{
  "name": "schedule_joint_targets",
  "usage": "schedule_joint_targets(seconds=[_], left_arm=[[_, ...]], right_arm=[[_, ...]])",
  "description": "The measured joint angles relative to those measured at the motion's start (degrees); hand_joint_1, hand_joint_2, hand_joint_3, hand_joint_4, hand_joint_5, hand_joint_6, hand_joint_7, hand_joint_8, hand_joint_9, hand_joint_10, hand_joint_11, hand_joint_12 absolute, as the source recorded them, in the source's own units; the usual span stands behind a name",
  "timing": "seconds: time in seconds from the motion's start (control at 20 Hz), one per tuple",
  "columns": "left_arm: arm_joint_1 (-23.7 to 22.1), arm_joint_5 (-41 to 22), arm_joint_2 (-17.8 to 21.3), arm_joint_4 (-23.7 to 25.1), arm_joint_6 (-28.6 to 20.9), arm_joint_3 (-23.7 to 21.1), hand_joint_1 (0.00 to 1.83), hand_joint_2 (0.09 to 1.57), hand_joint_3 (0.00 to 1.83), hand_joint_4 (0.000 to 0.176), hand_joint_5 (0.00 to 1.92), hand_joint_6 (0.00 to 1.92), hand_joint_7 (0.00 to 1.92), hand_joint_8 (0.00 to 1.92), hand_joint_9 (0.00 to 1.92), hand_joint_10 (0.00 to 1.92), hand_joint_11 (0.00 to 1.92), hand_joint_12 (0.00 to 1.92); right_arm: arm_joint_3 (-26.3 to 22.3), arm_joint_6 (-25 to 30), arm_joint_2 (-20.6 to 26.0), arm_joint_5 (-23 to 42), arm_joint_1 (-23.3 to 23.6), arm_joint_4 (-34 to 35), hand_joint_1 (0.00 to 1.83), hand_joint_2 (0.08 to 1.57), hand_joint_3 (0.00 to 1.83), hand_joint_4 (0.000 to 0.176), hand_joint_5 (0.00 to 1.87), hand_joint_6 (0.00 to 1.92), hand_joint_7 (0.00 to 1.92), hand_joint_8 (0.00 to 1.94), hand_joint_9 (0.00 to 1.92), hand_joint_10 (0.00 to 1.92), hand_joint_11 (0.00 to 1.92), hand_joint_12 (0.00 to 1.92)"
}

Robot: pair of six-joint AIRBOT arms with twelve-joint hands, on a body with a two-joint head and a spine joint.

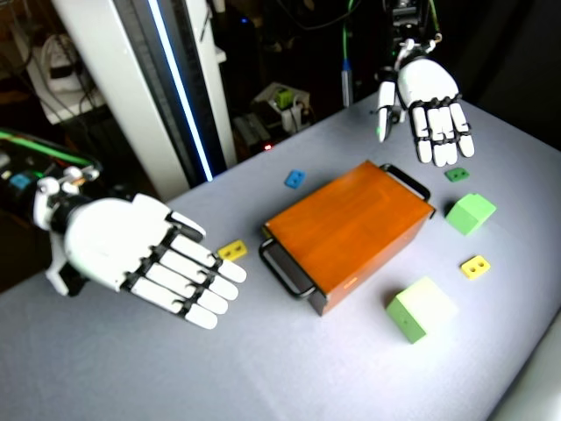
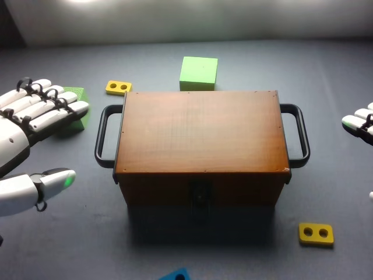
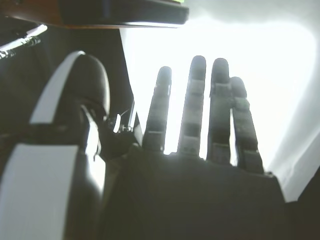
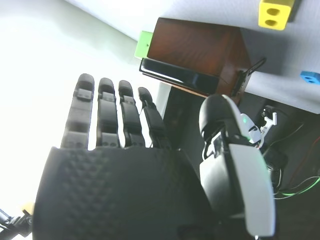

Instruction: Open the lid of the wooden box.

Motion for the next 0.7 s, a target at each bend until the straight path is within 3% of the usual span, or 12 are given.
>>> schedule_joint_targets(seconds=[0.45,0.7], left_arm=[[0.42,1.11,-1.44,0.55,-0.57,0.66,0.12,1.37,0.0,0.0,0.11,0.01,0.08,0.01,0.0,0.0,0.0,0.0],[0.42,5.25,-1.46,-1.88,-0.68,2.56,0.17,1.35,0.0,0.0,0.21,0.02,0.14,0.01,0.0,0.0,0.0,0.0]], right_arm=[[0.09,-0.2,-0.52,-0.42,-0.07,-0.02,0.33,1.38,0.01,0.0,0.0,0.0,0.0,0.0,0.0,0.0,0.0,0.0],[1.7,-0.33,-1.81,-2.89,0.7,0.22,0.46,1.36,0.0,0.0,0.02,0.01,0.0,0.0,0.0,0.0,0.0,0.0]])
